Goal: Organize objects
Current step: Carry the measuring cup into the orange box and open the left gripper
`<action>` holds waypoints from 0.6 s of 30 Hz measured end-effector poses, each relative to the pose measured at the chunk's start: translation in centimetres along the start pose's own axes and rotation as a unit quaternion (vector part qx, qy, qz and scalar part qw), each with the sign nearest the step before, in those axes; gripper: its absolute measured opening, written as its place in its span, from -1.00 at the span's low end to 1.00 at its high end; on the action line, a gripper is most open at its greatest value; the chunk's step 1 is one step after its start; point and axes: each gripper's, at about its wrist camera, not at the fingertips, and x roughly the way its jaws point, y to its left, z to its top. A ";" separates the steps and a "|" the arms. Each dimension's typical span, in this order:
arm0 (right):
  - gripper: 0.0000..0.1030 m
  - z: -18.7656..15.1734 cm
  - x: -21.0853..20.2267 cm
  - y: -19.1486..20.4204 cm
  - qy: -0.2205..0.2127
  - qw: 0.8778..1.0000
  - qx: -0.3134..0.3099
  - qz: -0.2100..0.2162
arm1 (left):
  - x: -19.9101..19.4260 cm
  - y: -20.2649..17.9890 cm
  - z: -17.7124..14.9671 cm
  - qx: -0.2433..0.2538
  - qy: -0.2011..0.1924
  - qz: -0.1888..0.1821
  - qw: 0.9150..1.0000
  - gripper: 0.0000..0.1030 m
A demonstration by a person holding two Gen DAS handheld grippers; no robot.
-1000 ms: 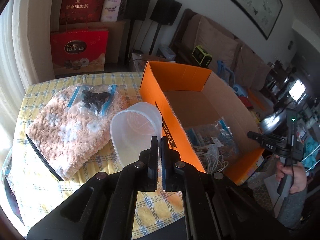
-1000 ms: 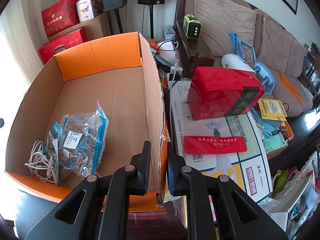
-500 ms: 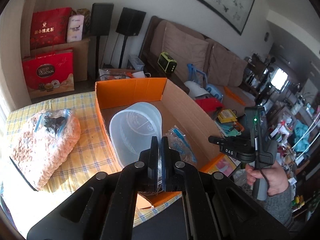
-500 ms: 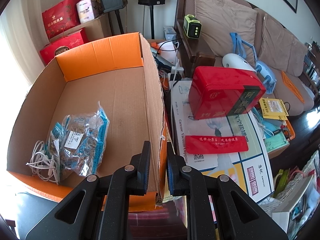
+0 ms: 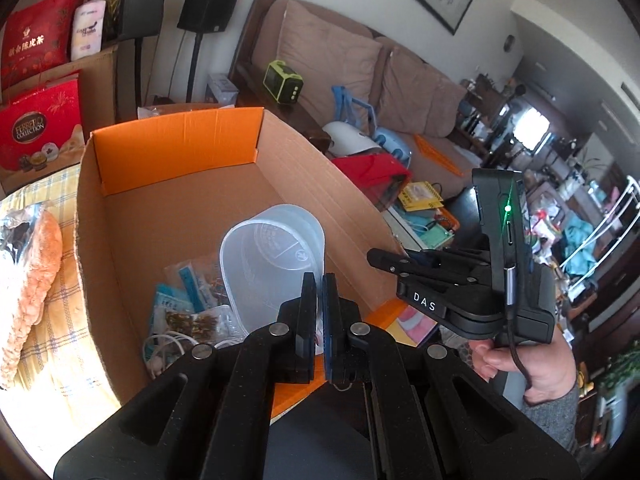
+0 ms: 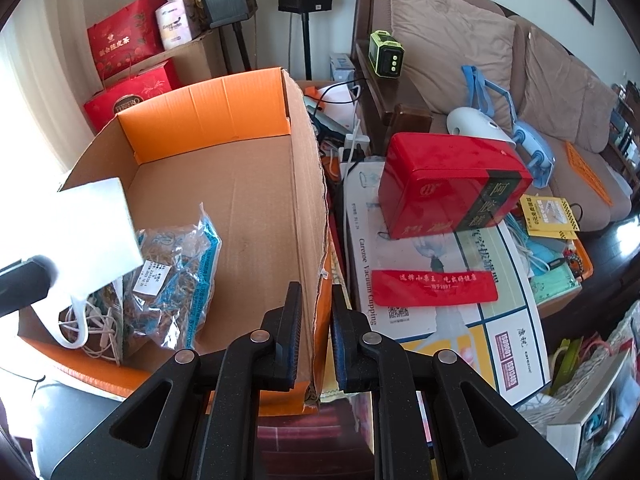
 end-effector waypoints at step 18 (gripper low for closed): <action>-0.76 -0.1 -0.3 0.0 -0.002 1.000 -0.001 0.001 | 5.1 -2.4 -0.2 0.011 0.049 -0.023 0.998 -0.95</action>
